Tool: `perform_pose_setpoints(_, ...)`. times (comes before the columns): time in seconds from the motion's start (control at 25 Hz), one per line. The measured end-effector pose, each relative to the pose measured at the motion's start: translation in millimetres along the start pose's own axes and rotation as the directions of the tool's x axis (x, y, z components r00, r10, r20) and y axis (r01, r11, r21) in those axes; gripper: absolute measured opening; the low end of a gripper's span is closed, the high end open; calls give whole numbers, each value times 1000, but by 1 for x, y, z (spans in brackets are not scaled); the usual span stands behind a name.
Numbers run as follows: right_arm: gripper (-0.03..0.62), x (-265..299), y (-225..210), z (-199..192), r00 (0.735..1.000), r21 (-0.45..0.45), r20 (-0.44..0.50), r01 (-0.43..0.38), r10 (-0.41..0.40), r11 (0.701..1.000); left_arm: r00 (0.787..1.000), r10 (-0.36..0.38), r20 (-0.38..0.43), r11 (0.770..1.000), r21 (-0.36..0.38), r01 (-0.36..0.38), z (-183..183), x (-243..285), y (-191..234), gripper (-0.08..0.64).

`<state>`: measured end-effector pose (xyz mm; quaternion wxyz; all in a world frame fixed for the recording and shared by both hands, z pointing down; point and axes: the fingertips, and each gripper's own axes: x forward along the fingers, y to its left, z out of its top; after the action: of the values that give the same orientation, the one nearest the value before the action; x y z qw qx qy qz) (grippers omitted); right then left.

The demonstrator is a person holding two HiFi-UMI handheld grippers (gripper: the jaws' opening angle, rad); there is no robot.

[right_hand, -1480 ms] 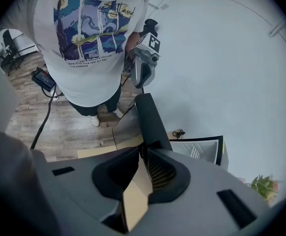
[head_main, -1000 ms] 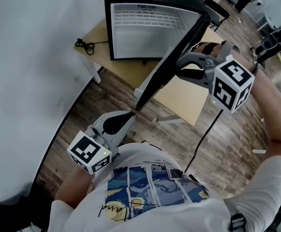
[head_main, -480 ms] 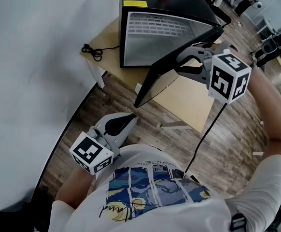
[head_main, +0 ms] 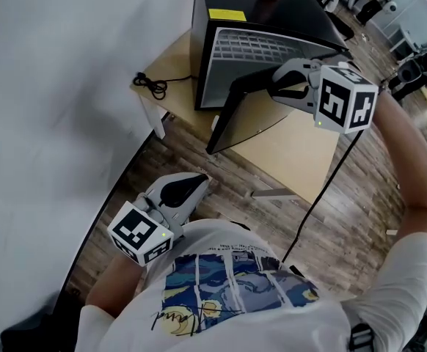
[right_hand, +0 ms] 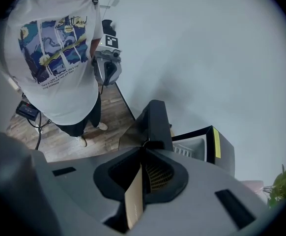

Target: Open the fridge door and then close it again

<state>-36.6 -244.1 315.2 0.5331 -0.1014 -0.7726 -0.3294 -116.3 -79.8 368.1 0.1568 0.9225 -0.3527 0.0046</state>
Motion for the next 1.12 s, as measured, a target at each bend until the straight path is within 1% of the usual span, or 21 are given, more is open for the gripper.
perform_pose_setpoints(0.52, 35, 23, -54, -6, 998, 147, -45, 48, -42, 988, 1000, -25, -8, 1000, -2, 25, 1, -26, 35, 14)
perform_pose_setpoints(0.8, 35, 31, -75, -11, 996, 212, -63, 80, -68, 974, 999, -35, -19, 999, -5, 35, -3, -39, 45, 14)
perform_pose_setpoints(1.12, 35, 42, -105, -22, 991, 280, -89, 119, -98, 953, 999, -31, -22, 999, -7, 31, 0, -48, 60, 13)
